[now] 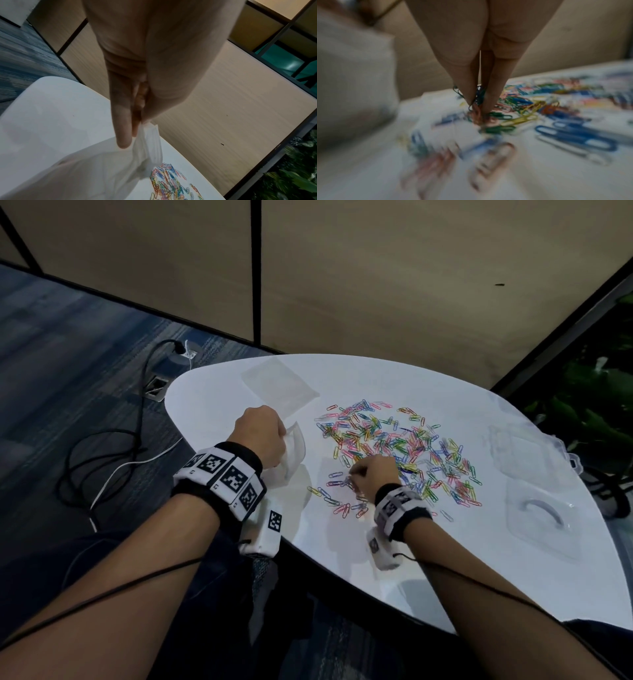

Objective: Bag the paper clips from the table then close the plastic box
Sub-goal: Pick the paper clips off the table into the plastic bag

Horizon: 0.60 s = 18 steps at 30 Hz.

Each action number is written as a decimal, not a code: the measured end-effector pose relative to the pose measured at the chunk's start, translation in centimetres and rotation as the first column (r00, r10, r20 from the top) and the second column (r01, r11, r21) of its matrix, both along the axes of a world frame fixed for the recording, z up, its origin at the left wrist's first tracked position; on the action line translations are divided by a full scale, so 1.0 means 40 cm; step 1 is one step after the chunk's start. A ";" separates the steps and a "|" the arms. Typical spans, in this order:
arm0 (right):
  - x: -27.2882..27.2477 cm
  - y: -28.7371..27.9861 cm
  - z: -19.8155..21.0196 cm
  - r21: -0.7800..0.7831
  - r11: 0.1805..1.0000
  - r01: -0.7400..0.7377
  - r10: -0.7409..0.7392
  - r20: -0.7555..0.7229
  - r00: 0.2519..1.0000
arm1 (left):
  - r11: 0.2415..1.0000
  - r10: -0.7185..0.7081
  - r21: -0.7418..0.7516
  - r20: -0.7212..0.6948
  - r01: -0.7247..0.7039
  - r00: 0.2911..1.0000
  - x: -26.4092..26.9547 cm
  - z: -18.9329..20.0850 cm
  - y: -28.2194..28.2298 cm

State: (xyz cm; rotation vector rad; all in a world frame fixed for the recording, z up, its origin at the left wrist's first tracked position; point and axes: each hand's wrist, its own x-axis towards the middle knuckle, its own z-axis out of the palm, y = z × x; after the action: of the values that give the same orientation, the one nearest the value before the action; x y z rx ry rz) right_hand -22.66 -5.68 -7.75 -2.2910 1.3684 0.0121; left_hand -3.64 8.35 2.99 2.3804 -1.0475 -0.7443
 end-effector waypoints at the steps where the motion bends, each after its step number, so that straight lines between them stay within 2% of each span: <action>1: -0.006 -0.014 0.015 0.087 0.989 0.118 -0.129 0.136 0.982 | 1.000 -0.006 0.007 0.002 0.006 1.000 -0.001 0.000 0.000; 3: -0.012 -0.027 0.050 0.323 0.904 0.280 -0.392 0.365 0.844 | 1.000 -0.016 0.017 -0.003 0.016 1.000 -0.002 0.001 -0.001; 4: -0.009 -0.026 0.072 0.424 0.856 0.295 -0.478 0.434 0.764 | 1.000 -0.019 0.020 -0.006 0.019 1.000 -0.003 0.002 -0.002; 7: 0.030 0.002 0.146 0.646 0.750 0.141 -0.606 0.586 0.538 | 1.000 -0.014 0.013 -0.022 0.015 1.000 -0.006 0.000 -0.004; 9: 0.071 0.037 0.183 0.717 0.697 0.002 -0.638 0.619 0.458 | 1.000 -0.006 -0.010 -0.044 0.005 0.999 -0.007 -0.004 -0.007; 11: 0.118 0.082 0.196 0.759 0.647 -0.079 -0.655 0.605 0.452 | 0.999 -0.002 -0.041 -0.059 -0.001 0.998 -0.007 -0.009 -0.010; 13: 0.162 0.127 0.182 0.771 0.630 -0.097 -0.640 0.585 0.498 | 0.998 0.001 -0.068 -0.069 -0.006 0.998 -0.007 -0.012 -0.013; 15: 0.189 0.155 0.157 0.677 0.735 -0.036 -0.517 0.594 0.616 | 0.996 0.003 -0.087 -0.083 -0.011 0.997 -0.007 -0.012 -0.013; 17: 0.200 0.169 0.138 0.465 0.885 0.014 -0.304 0.556 0.774 | 0.995 0.000 -0.098 -0.089 -0.009 0.996 -0.004 -0.013 -0.013; 18: 0.202 0.173 0.138 0.376 0.927 0.018 -0.227 0.520 0.824 | 0.995 -0.003 -0.100 -0.085 -0.006 0.996 -0.002 -0.013 -0.012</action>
State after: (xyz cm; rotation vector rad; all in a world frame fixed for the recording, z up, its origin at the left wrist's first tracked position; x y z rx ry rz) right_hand -14.60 1.23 -2.24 -1.7041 1.0891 -0.3922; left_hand -3.73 7.87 2.46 2.2448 -1.0232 -0.7675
